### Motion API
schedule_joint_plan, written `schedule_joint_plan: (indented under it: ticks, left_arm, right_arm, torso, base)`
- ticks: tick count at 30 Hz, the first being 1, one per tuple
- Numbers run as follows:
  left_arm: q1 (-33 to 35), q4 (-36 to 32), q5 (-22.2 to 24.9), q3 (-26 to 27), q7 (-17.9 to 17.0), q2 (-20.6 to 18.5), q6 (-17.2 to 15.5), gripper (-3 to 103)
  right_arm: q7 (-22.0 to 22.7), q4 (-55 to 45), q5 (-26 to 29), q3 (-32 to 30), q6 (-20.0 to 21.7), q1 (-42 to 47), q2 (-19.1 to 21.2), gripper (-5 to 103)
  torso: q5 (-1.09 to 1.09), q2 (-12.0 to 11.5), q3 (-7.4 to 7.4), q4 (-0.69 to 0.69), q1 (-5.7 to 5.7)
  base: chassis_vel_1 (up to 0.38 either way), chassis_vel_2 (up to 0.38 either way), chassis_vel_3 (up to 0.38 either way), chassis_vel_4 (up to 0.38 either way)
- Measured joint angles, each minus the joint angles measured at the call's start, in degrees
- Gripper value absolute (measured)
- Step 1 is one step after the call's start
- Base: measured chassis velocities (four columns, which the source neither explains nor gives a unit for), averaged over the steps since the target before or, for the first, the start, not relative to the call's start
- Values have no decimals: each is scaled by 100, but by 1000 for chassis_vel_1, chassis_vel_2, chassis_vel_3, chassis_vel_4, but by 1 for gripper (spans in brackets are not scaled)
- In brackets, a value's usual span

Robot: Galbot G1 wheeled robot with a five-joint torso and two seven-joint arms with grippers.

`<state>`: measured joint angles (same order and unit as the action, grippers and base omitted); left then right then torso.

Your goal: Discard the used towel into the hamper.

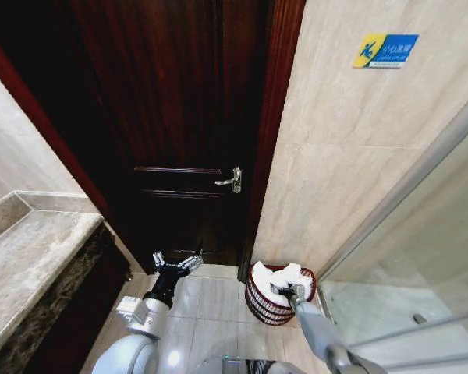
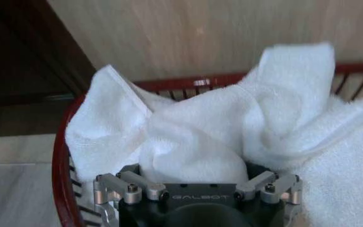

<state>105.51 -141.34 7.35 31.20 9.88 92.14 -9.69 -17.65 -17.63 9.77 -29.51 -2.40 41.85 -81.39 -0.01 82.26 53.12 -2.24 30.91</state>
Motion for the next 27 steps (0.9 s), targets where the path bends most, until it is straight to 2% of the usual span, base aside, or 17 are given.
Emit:
schedule_joint_plan:
  ticks: [1,5,7,13,14,16,17,19,20,21,23,25,27]
  left_arm:
    - [0,0,0,0,0,0,0,100]
    - [0,0,0,0,0,0,0,100]
    - [0,0,0,0,0,0,0,100]
    - [0,0,0,0,0,0,0,100]
    - [0,0,0,0,1,0,0,100]
    - [0,0,0,0,0,1,0,100]
    - [0,0,0,0,0,1,0,100]
    - [0,0,0,0,0,0,0,100]
    - [0,0,0,0,0,0,0,100]
    - [0,0,0,0,0,0,0,100]
    - [0,0,0,0,1,0,0,100]
    - [0,0,0,0,1,0,0,100]
    - [0,0,0,0,0,0,0,100]
  right_arm:
    - [0,30,153,-10,226,-25,-14,100]
    - [11,77,329,-13,441,-44,-23,100]
    - [1,29,608,23,577,-21,9,100]
    - [32,-564,822,57,485,150,-18,100]
    - [171,-1068,709,57,403,327,-49,100]
    - [307,-2043,47,76,334,872,6,100]
    - [307,-2043,47,76,334,872,6,100]
    - [431,-2683,-929,50,-2,1331,140,100]
    - [431,-2683,-929,50,-2,1331,140,100]
    - [531,-2880,-1410,-12,-281,1498,204,100]
    - [659,-2999,-1679,-82,-475,1617,271,100]
    - [686,-2967,-1684,-101,-505,1616,300,100]
    - [606,-2471,-1449,-130,-555,1438,394,100]
  torso:
    - [1,0,0,0,0]
    - [1,1,0,0,0]
    - [2,1,1,0,1]
    - [2,1,2,3,1]
    - [3,2,1,-4,2]
    - [3,2,1,-3,2]
    - [3,2,1,-3,2]
    - [1,2,1,3,2]
    - [1,2,1,3,2]
    - [-1,3,1,3,1]
    - [2,3,1,3,1]
    - [2,3,1,2,1]
    - [0,3,1,1,1]
  base:
    - [0,0,0,0]
    - [0,0,0,0]
    - [0,0,0,0]
    - [0,0,0,0]
    - [0,0,0,0]
    - [0,0,0,0]
    - [0,0,0,0]
    - [0,0,0,0]
    - [0,0,0,0]
    - [0,0,0,0]
    - [0,0,0,0]
    - [0,0,0,0]
    - [0,0,0,0]
